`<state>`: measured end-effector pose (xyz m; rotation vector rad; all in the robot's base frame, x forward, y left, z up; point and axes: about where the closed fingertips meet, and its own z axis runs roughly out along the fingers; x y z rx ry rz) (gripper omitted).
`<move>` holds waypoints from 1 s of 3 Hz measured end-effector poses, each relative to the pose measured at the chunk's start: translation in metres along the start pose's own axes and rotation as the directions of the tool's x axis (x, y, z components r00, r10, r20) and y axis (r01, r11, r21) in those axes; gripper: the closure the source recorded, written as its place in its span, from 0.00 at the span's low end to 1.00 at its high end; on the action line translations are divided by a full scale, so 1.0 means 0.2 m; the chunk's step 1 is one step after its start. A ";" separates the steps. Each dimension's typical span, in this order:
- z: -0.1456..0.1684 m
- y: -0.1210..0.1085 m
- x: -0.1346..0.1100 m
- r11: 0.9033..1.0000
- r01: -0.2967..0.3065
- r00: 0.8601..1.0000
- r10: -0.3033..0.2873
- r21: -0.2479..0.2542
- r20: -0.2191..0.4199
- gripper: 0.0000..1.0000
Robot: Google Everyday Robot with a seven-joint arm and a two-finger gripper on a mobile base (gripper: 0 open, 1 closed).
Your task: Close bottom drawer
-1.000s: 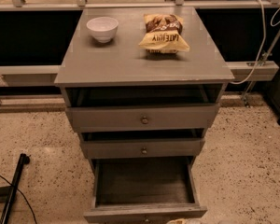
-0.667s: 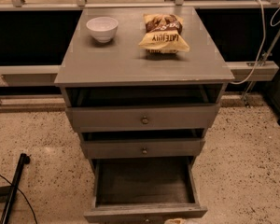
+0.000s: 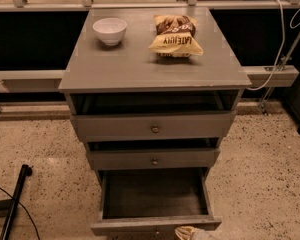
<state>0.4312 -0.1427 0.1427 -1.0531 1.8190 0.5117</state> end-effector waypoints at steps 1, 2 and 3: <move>0.03 -0.09 -0.02 0.997 0.032 0.999 -0.032 0.068 0.008 1.00; 0.05 -0.20 -0.09 0.990 0.054 0.997 -0.059 0.131 0.041 1.00; 0.13 -0.35 -0.18 0.982 0.078 0.993 -0.092 0.173 0.074 1.00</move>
Offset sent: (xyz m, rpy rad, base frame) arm 0.0711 -0.0149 0.0310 -0.0126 -0.2054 -0.1375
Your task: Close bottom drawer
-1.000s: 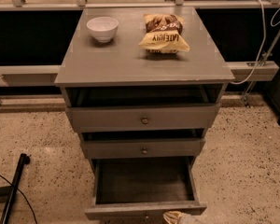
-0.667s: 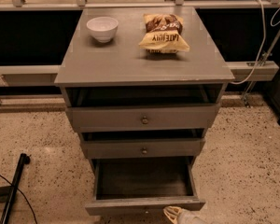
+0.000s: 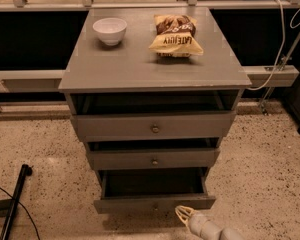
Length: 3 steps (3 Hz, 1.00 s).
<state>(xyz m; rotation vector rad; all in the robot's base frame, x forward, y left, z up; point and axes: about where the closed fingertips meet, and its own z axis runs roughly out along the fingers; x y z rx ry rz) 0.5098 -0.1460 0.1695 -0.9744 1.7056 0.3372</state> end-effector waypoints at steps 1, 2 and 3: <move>0.00 0.00 0.00 1.000 0.000 1.000 0.000 0.000 0.000 1.00; 0.19 -0.05 0.02 0.999 0.032 0.999 -0.032 -0.013 -0.031 1.00; 0.25 -0.08 0.04 0.999 0.036 0.999 -0.036 -0.002 -0.030 1.00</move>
Offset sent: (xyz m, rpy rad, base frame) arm 0.0626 0.0275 -0.0293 -0.1135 0.0219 0.0308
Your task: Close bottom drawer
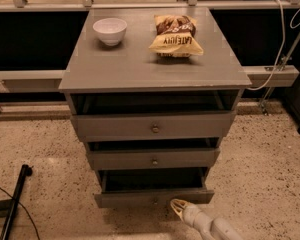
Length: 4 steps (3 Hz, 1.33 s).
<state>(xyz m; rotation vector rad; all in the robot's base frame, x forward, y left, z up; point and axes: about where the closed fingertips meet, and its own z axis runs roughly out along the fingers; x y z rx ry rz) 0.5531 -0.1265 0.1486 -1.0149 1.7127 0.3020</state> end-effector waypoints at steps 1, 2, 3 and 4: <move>0.15 -0.11 -0.02 0.999 0.030 0.999 -0.031 0.026 0.013 1.00; 0.25 -0.20 -0.04 0.998 0.045 0.999 -0.046 0.044 0.020 1.00; 0.37 -0.31 -0.08 0.997 0.058 0.998 -0.060 0.060 0.032 1.00; 0.40 -0.34 -0.09 0.996 0.062 0.997 -0.064 0.061 0.036 1.00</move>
Offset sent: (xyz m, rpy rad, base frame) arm 0.0942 0.0092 -0.0017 -0.0273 -0.0905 -0.0283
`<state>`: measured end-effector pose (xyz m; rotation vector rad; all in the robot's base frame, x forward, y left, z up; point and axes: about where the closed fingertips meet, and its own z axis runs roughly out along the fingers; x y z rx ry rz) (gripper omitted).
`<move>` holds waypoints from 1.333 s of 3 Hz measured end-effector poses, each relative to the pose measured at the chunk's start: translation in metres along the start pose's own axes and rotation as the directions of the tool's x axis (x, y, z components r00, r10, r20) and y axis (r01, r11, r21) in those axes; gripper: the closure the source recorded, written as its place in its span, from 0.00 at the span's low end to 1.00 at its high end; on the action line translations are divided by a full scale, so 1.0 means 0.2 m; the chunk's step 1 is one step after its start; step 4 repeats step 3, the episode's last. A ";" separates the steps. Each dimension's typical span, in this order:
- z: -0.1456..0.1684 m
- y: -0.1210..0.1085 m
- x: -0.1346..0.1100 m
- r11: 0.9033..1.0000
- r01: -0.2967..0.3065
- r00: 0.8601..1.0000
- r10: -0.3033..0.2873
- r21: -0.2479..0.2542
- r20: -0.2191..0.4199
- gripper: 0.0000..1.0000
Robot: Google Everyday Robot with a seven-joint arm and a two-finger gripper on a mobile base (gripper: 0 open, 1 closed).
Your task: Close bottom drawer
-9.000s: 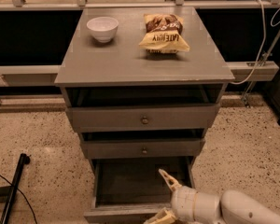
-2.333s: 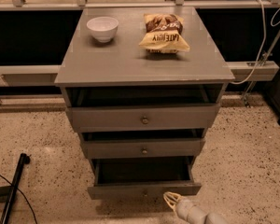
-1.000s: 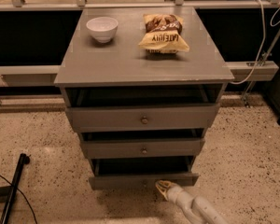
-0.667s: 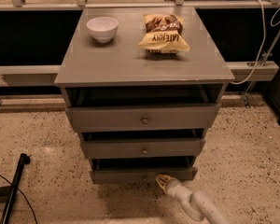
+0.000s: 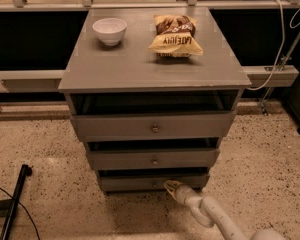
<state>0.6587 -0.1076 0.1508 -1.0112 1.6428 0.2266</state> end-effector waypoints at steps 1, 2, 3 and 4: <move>-0.03 0.03 0.01 0.999 0.005 1.000 -0.005 -0.047 0.002 1.00; -0.20 0.12 0.02 0.991 0.001 1.000 0.000 -0.137 0.011 1.00; -0.41 0.23 0.02 0.969 0.002 1.000 0.005 -0.249 0.027 1.00; -0.41 0.23 0.02 0.969 0.002 1.000 0.005 -0.249 0.027 1.00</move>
Offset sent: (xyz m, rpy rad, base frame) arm -0.1080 -0.0313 0.0049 0.0231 0.1283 0.2396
